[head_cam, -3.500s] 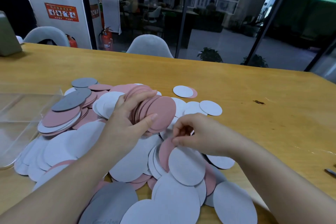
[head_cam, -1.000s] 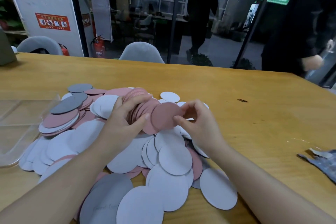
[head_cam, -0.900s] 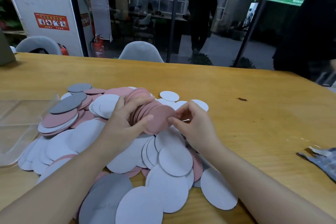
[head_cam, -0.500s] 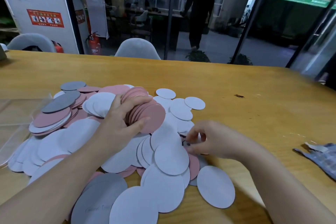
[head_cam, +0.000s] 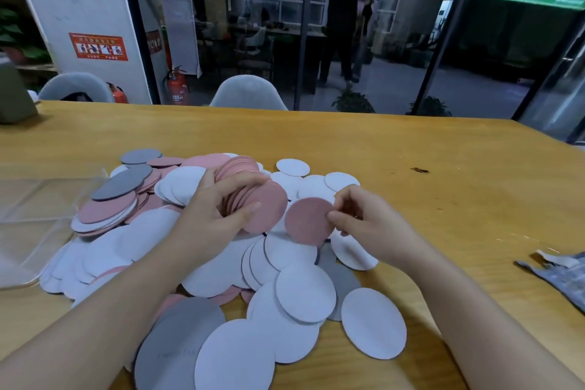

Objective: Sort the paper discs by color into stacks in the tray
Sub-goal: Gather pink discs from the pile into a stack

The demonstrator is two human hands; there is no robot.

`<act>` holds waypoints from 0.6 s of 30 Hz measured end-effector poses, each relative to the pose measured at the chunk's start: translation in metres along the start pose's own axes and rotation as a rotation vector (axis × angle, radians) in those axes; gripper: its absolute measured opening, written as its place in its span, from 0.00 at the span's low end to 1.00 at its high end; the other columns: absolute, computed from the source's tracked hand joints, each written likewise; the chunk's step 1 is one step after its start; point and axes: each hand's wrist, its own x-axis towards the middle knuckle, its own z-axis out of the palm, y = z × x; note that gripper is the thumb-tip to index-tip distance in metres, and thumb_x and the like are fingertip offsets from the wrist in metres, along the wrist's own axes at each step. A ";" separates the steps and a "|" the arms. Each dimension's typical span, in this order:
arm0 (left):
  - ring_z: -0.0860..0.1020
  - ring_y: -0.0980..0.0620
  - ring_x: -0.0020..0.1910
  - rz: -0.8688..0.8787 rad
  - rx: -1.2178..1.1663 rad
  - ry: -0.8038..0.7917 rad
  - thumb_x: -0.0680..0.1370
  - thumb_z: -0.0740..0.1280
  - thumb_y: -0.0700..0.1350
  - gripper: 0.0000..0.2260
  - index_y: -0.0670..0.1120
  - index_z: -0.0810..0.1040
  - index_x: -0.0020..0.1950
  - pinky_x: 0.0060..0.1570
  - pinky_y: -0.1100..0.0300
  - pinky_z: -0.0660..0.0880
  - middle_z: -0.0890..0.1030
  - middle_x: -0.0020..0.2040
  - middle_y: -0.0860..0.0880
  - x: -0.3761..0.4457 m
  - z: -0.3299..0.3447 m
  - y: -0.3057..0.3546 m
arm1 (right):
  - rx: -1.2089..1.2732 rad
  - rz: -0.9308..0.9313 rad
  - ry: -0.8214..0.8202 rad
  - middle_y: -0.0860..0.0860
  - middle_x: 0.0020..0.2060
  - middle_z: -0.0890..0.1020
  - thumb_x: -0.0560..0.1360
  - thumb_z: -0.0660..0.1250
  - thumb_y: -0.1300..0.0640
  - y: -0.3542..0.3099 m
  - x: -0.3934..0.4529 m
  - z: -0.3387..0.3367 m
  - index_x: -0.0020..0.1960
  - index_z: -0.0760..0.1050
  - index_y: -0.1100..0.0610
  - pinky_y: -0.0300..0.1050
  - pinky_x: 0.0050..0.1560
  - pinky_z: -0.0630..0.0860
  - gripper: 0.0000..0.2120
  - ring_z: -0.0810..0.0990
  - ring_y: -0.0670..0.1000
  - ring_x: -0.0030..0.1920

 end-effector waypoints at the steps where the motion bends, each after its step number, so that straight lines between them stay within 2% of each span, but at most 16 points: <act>1: 0.69 0.69 0.56 -0.013 -0.009 -0.006 0.75 0.69 0.37 0.26 0.73 0.77 0.48 0.45 0.83 0.66 0.70 0.55 0.49 0.000 0.000 0.002 | 0.047 -0.011 0.033 0.48 0.34 0.77 0.77 0.64 0.63 0.001 0.001 0.003 0.41 0.70 0.54 0.45 0.42 0.73 0.07 0.75 0.47 0.34; 4: 0.70 0.60 0.57 -0.046 -0.021 -0.010 0.75 0.69 0.37 0.22 0.67 0.77 0.51 0.40 0.83 0.68 0.69 0.57 0.44 -0.001 -0.001 0.007 | 0.120 -0.050 0.083 0.49 0.34 0.77 0.76 0.64 0.64 -0.002 0.001 0.013 0.40 0.69 0.54 0.45 0.42 0.74 0.09 0.76 0.47 0.34; 6: 0.70 0.64 0.58 -0.046 0.009 0.001 0.74 0.70 0.40 0.23 0.73 0.76 0.49 0.45 0.83 0.66 0.71 0.57 0.47 -0.001 -0.003 0.007 | 0.167 -0.084 0.097 0.49 0.34 0.77 0.76 0.64 0.65 -0.006 0.002 0.021 0.40 0.69 0.54 0.44 0.41 0.74 0.10 0.75 0.48 0.34; 8: 0.70 0.71 0.56 -0.036 0.038 0.015 0.74 0.71 0.43 0.25 0.78 0.73 0.48 0.50 0.84 0.63 0.72 0.57 0.51 -0.003 -0.007 0.008 | 0.196 -0.117 0.127 0.50 0.33 0.77 0.76 0.65 0.64 -0.010 0.002 0.030 0.40 0.69 0.54 0.47 0.40 0.74 0.09 0.76 0.49 0.34; 12: 0.70 0.72 0.55 0.010 0.069 0.002 0.73 0.72 0.47 0.23 0.76 0.73 0.51 0.50 0.83 0.63 0.72 0.59 0.48 -0.009 -0.014 0.008 | 0.213 -0.184 0.167 0.55 0.34 0.81 0.74 0.66 0.62 -0.022 0.003 0.045 0.39 0.70 0.54 0.51 0.39 0.75 0.09 0.79 0.55 0.35; 15: 0.73 0.64 0.58 0.030 0.049 -0.001 0.69 0.73 0.53 0.19 0.74 0.74 0.53 0.56 0.72 0.70 0.73 0.61 0.46 -0.013 -0.024 0.001 | 0.241 -0.193 0.140 0.52 0.33 0.81 0.74 0.67 0.62 -0.029 0.006 0.053 0.39 0.71 0.53 0.51 0.43 0.77 0.09 0.80 0.53 0.37; 18: 0.73 0.59 0.61 0.076 0.058 0.099 0.66 0.69 0.57 0.17 0.73 0.75 0.52 0.60 0.64 0.72 0.74 0.61 0.47 -0.013 -0.040 -0.007 | 0.160 -0.215 0.105 0.46 0.37 0.80 0.74 0.68 0.59 -0.032 0.016 0.059 0.40 0.73 0.51 0.42 0.44 0.76 0.07 0.79 0.47 0.40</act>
